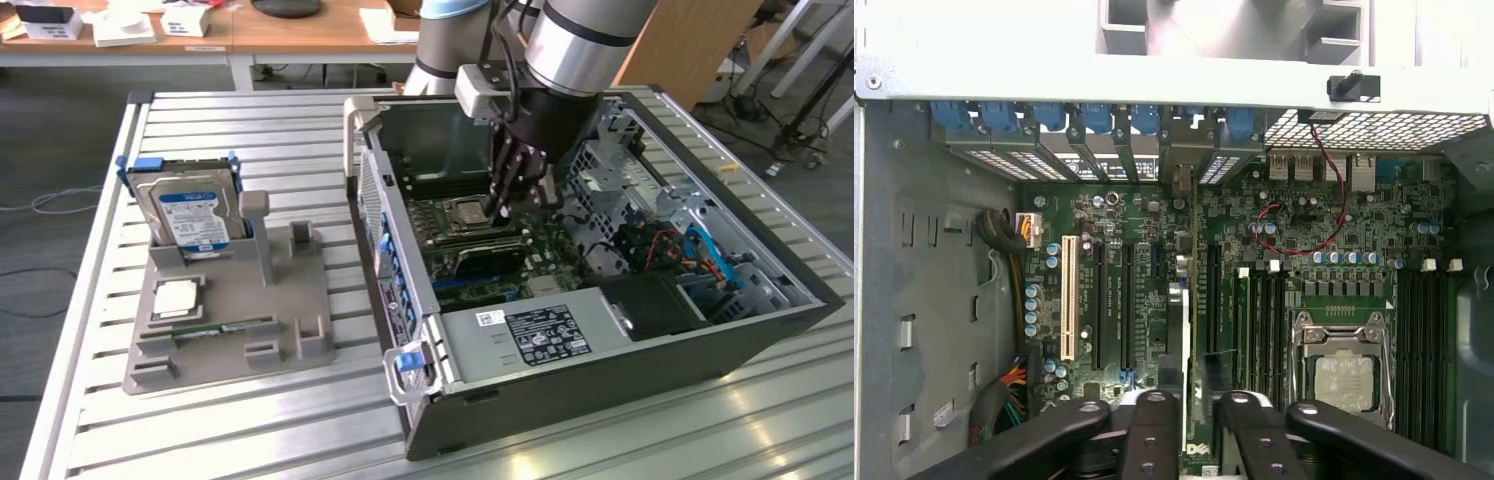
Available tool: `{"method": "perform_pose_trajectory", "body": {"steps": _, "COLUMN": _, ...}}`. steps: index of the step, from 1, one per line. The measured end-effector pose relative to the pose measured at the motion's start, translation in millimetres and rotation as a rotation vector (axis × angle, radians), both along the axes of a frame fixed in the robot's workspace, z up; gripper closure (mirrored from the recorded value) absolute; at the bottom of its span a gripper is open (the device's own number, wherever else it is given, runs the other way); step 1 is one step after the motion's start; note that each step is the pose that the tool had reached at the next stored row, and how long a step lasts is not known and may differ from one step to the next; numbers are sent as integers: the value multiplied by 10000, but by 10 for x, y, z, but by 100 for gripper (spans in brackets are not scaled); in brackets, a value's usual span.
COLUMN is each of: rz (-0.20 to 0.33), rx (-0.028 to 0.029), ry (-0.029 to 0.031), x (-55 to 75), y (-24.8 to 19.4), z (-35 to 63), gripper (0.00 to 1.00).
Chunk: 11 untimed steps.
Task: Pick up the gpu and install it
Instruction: 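Press down on the gpu until it lock into place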
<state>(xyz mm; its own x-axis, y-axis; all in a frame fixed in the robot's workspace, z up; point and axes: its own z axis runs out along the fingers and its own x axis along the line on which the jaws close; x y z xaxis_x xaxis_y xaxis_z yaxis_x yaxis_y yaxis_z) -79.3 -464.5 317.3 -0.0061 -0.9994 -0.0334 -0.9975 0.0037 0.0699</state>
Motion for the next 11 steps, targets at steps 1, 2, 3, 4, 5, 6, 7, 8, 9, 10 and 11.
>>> {"method": "perform_pose_trajectory", "body": {"steps": 1, "rz": 0, "rx": 0, "ry": 0, "x": 0, "y": 0, "z": 0, "gripper": 78}}
{"method": "perform_pose_trajectory", "body": {"steps": 2, "rz": 1, "rx": 0, "ry": -1, "x": 0, "y": 0, "z": 0, "gripper": 84}}
{"method": "perform_pose_trajectory", "body": {"steps": 3, "rz": 0, "rx": 0, "ry": -1, "x": 0, "y": 0, "z": 0, "gripper": 84}}
{"method": "perform_pose_trajectory", "body": {"steps": 4, "rz": 0, "rx": 0, "ry": -1, "x": 0, "y": 0, "z": 0, "gripper": 89}}
{"method": "perform_pose_trajectory", "body": {"steps": 5, "rz": 0, "rx": -1, "ry": -1, "x": 0, "y": 0, "z": 0, "gripper": 89}}
{"method": "perform_pose_trajectory", "body": {"steps": 6, "rz": 1, "rx": 0, "ry": 0, "x": 0, "y": 0, "z": 0, "gripper": 89}}
{"method": "perform_pose_trajectory", "body": {"steps": 7, "rz": 0, "rx": 0, "ry": -1, "x": 0, "y": 0, "z": 0, "gripper": 89}}
{"method": "perform_pose_trajectory", "body": {"steps": 8, "rz": 0, "rx": 1, "ry": -1, "x": 0, "y": 0, "z": 0, "gripper": 89}}
{"method": "perform_pose_trajectory", "body": {"steps": 9, "rz": 0, "rx": 0, "ry": -1, "x": 0, "y": 0, "z": 0, "gripper": 89}}
{"method": "perform_pose_trajectory", "body": {"steps": 10, "rz": 0, "rx": 0, "ry": -1, "x": 0, "y": 0, "z": 0, "gripper": 89}}
{"method": "perform_pose_trajectory", "body": {"steps": 11, "rz": 0, "rx": 0, "ry": -1, "x": 0, "y": 0, "z": 0, "gripper": 89}}
